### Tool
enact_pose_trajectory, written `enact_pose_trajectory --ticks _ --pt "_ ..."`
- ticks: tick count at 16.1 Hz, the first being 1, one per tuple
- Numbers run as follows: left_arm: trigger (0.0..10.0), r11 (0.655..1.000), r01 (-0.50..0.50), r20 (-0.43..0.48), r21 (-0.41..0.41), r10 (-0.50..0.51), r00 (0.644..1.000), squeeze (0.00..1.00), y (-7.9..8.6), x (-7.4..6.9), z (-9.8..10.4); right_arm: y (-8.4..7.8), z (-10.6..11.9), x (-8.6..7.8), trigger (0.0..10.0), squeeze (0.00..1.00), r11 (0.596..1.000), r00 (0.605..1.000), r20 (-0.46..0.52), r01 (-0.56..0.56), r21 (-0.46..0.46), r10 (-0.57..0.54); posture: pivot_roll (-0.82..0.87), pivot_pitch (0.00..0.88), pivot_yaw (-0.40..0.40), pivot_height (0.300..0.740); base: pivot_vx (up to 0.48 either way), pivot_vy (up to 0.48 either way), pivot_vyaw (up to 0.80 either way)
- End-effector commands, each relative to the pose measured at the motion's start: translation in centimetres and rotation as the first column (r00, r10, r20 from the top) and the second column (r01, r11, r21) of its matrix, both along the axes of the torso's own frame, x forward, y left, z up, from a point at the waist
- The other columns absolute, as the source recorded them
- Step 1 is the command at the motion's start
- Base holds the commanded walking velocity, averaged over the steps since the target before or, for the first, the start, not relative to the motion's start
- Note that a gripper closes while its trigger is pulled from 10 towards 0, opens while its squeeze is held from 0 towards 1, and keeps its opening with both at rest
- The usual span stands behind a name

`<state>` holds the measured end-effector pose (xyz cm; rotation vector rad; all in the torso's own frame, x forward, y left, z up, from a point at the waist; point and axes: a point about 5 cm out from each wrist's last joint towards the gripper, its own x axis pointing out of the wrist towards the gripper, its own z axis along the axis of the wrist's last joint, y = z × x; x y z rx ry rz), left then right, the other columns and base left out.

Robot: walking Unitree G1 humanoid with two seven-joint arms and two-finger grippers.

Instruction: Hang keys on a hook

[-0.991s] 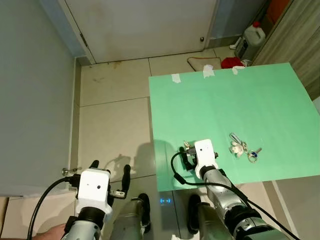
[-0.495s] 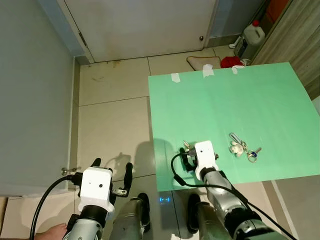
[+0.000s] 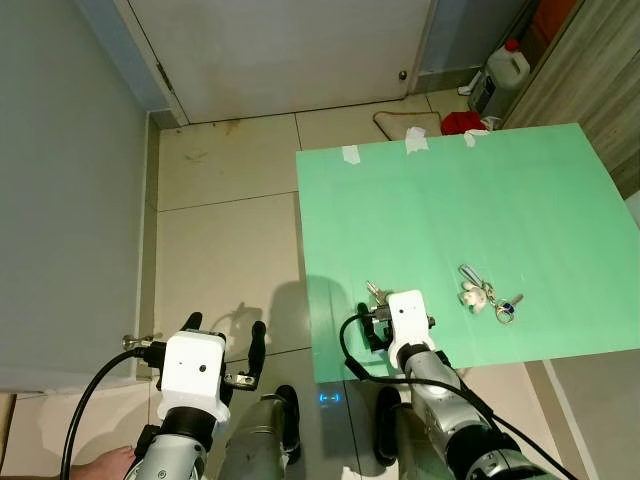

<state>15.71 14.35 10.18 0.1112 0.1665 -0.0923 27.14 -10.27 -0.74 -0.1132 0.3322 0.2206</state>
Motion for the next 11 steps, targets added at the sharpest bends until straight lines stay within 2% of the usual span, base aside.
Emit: enact_pose_trajectory --ticks 1,2,3,11 --pt "10.0 1.000 0.000 -0.030 0.001 0.000 1.000 0.00 -0.03 -0.39 -0.56 0.10 -0.34 -0.52 0.7 0.00 1.000 1.000 -0.007 0.005 0.013 -0.005 0.18 0.343 0.051 0.740 0.000 0.000 0.00" --pt "10.0 1.000 0.001 -0.029 0.001 -0.001 1.000 0.00 -0.04 -0.37 -0.57 0.08 -0.33 -0.51 0.7 0.00 1.000 1.000 -0.008 0.006 0.014 -0.006 0.18 0.343 0.050 0.740 0.000 0.000 0.00" --pt "10.0 1.000 0.001 -0.028 0.000 -0.001 1.000 0.00 -0.10 -0.28 -0.56 0.06 -0.32 -0.51 0.0 0.00 1.000 1.000 -0.007 0.005 0.015 -0.005 0.18 0.344 0.049 0.740 0.000 0.000 0.00" --pt "10.0 1.000 -0.001 -0.022 -0.004 0.001 1.000 0.00 -0.27 -0.34 -0.47 0.12 -0.28 -0.46 0.0 0.00 1.000 1.000 -0.009 0.006 0.017 -0.006 0.18 0.356 0.045 0.740 0.000 0.000 0.00"
